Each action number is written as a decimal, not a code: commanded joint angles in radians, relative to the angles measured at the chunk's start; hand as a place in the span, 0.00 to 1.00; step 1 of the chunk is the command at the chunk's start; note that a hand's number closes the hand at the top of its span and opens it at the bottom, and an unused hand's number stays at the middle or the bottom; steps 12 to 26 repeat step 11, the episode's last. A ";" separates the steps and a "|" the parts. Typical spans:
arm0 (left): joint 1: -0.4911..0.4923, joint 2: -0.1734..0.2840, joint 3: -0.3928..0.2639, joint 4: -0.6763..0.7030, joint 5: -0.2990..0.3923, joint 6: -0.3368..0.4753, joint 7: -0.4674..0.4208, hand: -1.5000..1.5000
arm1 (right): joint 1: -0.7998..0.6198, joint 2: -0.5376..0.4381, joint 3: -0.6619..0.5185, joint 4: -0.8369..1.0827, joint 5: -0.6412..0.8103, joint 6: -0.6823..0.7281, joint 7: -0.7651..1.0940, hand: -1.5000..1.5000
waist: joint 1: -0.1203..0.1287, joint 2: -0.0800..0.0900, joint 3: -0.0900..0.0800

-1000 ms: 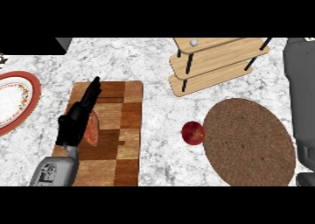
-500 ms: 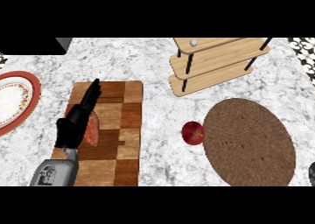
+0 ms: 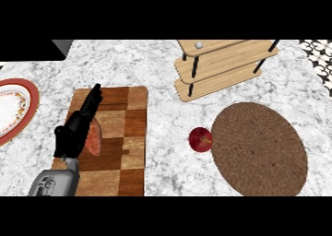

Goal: Pick the cupcake from the placemat and place it in the tiered shelf

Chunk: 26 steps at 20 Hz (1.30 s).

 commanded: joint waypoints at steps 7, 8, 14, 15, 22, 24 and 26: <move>-0.020 -0.024 -0.007 0.044 -0.005 0.013 -0.017 0.50 | 0.287 -0.304 -0.225 0.061 -0.235 0.387 -0.074 0.00 | -0.001 0.006 0.001; 0.037 0.001 -0.004 -0.001 0.005 -0.011 -0.037 0.50 | 0.343 -0.315 -0.285 0.052 -0.296 0.447 -0.088 0.00 | -0.003 0.002 0.001; -0.038 -0.023 0.008 0.063 -0.010 0.030 -0.018 0.50 | 0.398 -0.355 -0.361 0.138 -0.345 0.474 -0.178 0.00 | 0.006 0.007 0.001; -0.038 -0.023 0.008 0.063 -0.010 0.030 -0.018 0.50 | 0.398 -0.355 -0.361 0.138 -0.345 0.474 -0.178 0.00 | 0.006 0.007 0.001; -0.038 -0.023 0.008 0.063 -0.010 0.030 -0.018 0.50 | 0.398 -0.355 -0.361 0.138 -0.345 0.474 -0.178 0.00 | 0.006 0.007 0.001; -0.038 -0.023 0.008 0.063 -0.010 0.030 -0.018 0.50 | 0.398 -0.355 -0.361 0.138 -0.345 0.474 -0.178 0.00 | 0.006 0.007 0.001; -0.038 -0.023 0.008 0.063 -0.010 0.030 -0.018 0.50 | 0.398 -0.355 -0.361 0.138 -0.345 0.474 -0.178 0.00 | 0.006 0.007 0.001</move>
